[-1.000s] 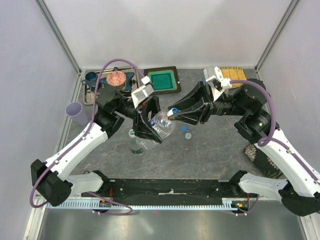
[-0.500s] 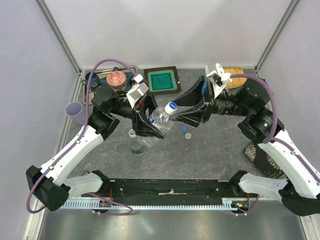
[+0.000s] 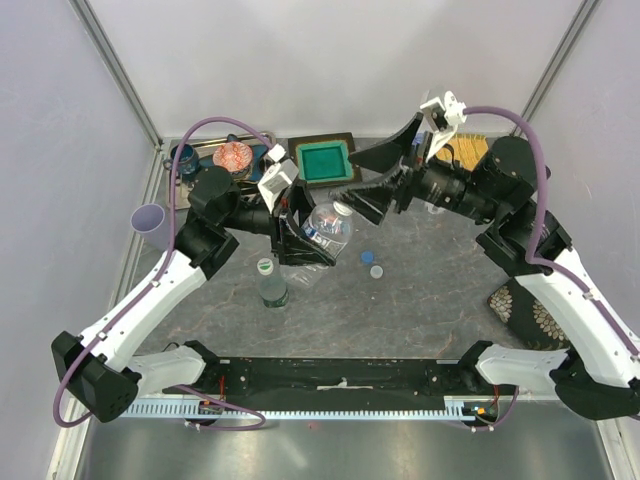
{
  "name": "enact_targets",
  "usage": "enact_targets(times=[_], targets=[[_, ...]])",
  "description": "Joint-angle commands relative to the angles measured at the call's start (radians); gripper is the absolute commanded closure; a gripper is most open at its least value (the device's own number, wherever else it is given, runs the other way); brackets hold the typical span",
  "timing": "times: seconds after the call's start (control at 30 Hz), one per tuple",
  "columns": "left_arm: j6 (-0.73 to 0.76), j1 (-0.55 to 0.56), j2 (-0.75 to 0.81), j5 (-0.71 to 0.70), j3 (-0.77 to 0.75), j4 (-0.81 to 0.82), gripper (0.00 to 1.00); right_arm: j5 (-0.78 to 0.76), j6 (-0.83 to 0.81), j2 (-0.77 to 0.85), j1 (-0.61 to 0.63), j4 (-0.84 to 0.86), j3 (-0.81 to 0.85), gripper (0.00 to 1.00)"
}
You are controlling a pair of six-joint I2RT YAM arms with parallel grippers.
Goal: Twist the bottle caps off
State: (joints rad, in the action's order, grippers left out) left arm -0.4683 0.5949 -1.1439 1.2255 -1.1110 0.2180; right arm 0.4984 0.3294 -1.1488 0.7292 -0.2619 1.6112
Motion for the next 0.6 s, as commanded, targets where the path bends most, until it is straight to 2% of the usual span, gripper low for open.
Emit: enact_targets(times=[0.0, 0.07, 0.1, 0.17, 0.2, 0.27, 0.37, 0.57], targets=[[0.12, 0.0, 0.022, -0.137, -0.046, -0.069, 0.5, -0.237, 0.071, -0.028, 0.001, -0.057, 0.064, 0.02], [0.16, 0.009, 0.032, -0.199, -0.043, -0.098, 0.51, -0.329, 0.106, -0.032, 0.001, -0.075, 0.075, 0.02], [0.218, 0.029, 0.041, -0.296, -0.039, -0.141, 0.51, -0.355, 0.123, -0.035, 0.003, -0.091, 0.078, 0.02], [0.293, 0.061, 0.05, -0.394, -0.036, -0.186, 0.51, -0.415, 0.163, -0.051, 0.001, -0.121, 0.096, 0.02], [0.365, 0.103, 0.055, -0.522, -0.026, -0.212, 0.5, -0.432, 0.174, -0.055, 0.003, -0.152, 0.104, 0.02], [0.42, 0.164, 0.064, -0.645, -0.012, -0.212, 0.5, -0.474, 0.2, -0.08, 0.001, -0.192, 0.142, 0.02], [0.524, 0.258, 0.064, -0.994, 0.01, -0.212, 0.5, -0.521, 0.223, -0.092, 0.003, -0.244, 0.159, 0.02], [0.58, 0.362, 0.027, -1.329, 0.01, -0.19, 0.51, -0.58, 0.238, -0.092, 0.004, -0.27, 0.135, 0.05]])
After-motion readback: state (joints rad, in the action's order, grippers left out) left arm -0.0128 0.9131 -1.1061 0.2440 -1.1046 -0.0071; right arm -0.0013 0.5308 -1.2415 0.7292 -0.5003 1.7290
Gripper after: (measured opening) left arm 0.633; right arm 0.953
